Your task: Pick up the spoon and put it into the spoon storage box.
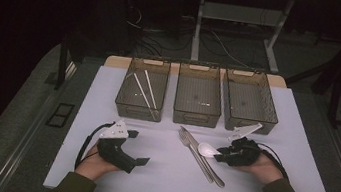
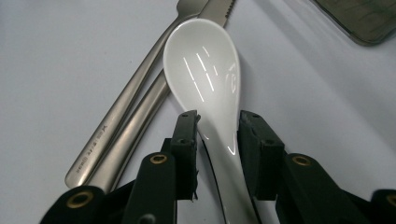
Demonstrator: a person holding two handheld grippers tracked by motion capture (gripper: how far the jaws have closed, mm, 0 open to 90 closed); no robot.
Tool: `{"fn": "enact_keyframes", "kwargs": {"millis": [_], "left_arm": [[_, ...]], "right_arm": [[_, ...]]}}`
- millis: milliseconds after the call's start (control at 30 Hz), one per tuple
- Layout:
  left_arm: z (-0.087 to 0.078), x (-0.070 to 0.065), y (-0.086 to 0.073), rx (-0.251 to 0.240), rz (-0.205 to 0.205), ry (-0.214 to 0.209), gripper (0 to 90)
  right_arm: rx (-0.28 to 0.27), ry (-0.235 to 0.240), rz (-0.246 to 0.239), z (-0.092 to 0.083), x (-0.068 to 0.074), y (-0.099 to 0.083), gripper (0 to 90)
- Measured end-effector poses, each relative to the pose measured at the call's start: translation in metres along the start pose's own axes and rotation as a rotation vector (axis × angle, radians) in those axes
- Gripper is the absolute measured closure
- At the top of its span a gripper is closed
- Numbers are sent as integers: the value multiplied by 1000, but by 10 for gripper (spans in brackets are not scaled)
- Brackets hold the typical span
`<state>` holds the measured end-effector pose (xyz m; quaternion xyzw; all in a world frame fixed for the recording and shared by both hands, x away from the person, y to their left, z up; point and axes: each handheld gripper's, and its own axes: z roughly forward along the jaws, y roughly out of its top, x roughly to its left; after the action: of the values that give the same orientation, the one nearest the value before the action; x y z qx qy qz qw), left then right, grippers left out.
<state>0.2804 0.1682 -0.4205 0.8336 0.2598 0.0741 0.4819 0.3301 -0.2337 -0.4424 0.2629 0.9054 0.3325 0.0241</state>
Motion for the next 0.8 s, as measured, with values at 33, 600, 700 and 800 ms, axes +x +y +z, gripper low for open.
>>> {"fn": "enact_keyframes", "kwargs": {"millis": [33, 600, 700, 800], "left_arm": [[0, 0, 0, 0, 1, 0, 0], [1, -1, 0, -1, 3, -1, 0], [0, -1, 0, 1, 7, -1, 0], [0, -1, 0, 1, 14, 0, 0]], "right_arm": [[2, -8, -3, 0, 1, 0, 689], [28, -55, -23, -1, 5, 1, 840], [29, -50, -10, -2, 3, 1, 841], [39, -52, -3, -2, 4, 2, 841]]}}
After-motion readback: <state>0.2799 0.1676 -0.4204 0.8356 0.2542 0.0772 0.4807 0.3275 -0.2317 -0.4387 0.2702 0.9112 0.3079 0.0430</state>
